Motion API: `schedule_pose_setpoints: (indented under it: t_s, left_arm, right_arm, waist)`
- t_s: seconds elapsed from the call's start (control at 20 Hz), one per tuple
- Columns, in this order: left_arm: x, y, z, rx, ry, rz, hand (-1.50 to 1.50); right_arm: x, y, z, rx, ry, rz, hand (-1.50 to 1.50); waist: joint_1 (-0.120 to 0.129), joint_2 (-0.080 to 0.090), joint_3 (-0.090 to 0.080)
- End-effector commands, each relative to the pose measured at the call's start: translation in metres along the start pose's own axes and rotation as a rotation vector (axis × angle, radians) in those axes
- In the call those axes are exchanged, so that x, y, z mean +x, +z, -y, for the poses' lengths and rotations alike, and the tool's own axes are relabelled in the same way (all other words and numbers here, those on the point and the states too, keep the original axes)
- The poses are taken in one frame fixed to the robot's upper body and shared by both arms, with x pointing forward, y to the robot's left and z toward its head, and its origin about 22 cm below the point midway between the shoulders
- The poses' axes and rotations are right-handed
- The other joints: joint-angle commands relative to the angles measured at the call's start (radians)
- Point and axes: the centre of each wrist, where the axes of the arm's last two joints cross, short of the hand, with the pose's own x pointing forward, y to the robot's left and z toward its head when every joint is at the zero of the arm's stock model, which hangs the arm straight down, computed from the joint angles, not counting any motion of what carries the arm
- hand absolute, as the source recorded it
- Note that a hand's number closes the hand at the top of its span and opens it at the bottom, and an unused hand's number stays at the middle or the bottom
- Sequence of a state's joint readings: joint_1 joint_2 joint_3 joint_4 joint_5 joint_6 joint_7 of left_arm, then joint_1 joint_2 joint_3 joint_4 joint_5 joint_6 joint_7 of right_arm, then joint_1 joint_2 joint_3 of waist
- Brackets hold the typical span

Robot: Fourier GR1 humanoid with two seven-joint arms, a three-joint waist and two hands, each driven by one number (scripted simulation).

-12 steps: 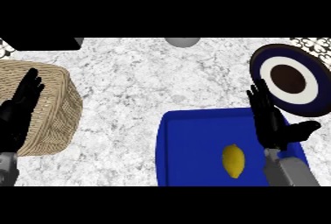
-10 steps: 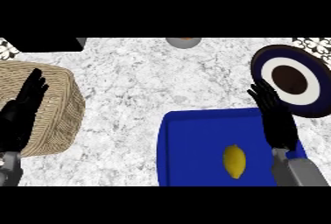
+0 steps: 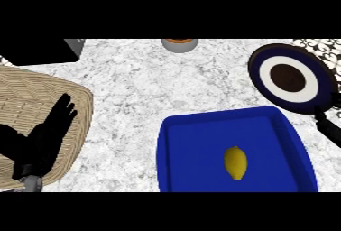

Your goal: Pick the lemon from the tray and place it in the plate

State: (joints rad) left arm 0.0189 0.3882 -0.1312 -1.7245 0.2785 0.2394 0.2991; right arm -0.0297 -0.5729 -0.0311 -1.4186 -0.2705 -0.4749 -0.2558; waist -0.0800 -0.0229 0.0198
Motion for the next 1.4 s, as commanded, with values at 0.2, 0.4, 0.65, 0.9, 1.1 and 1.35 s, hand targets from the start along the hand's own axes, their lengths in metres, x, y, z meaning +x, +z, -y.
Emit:
schedule_pose_setpoints:
  t_s: [0.2, 0.4, 0.65, 0.9, 1.1, 1.35]
  left_arm:
    - [-0.060, 0.016, 0.012, -0.018, 0.070, -0.174, 0.00]
    - [-0.066, 0.020, 0.038, -0.066, 0.055, -0.190, 0.00]
    - [-0.060, 0.025, 0.032, -0.063, 0.040, -0.186, 0.00]
    - [-0.056, 0.018, 0.039, -0.077, 0.046, -0.168, 0.00]
    - [-0.051, 0.006, 0.031, -0.089, 0.045, -0.188, 0.00]
    - [-0.076, 0.004, 0.046, -0.102, 0.036, -0.172, 0.00]
  right_arm:
    - [-0.002, 0.072, 0.025, -0.084, 0.014, 0.087, -1.50]
    - [0.012, 0.091, 0.035, 0.010, 0.130, 0.057, -1.50]
    - [0.024, 0.091, 0.060, 0.311, 0.382, -0.072, -1.50]
    - [0.059, 0.105, 0.037, 0.410, 0.457, -0.151, -1.50]
    - [0.077, 0.109, 0.023, 0.430, 0.536, -0.223, -1.50]
    - [0.108, 0.122, -0.014, 0.413, 0.568, -0.260, -1.50]
  waist:
    - [0.024, 0.017, -0.022]
    - [0.017, 0.021, -0.025]
    - [0.043, 0.031, -0.030]
    - [0.062, 0.031, -0.027]
    - [0.071, 0.032, -0.025]
    - [0.089, 0.028, -0.023]
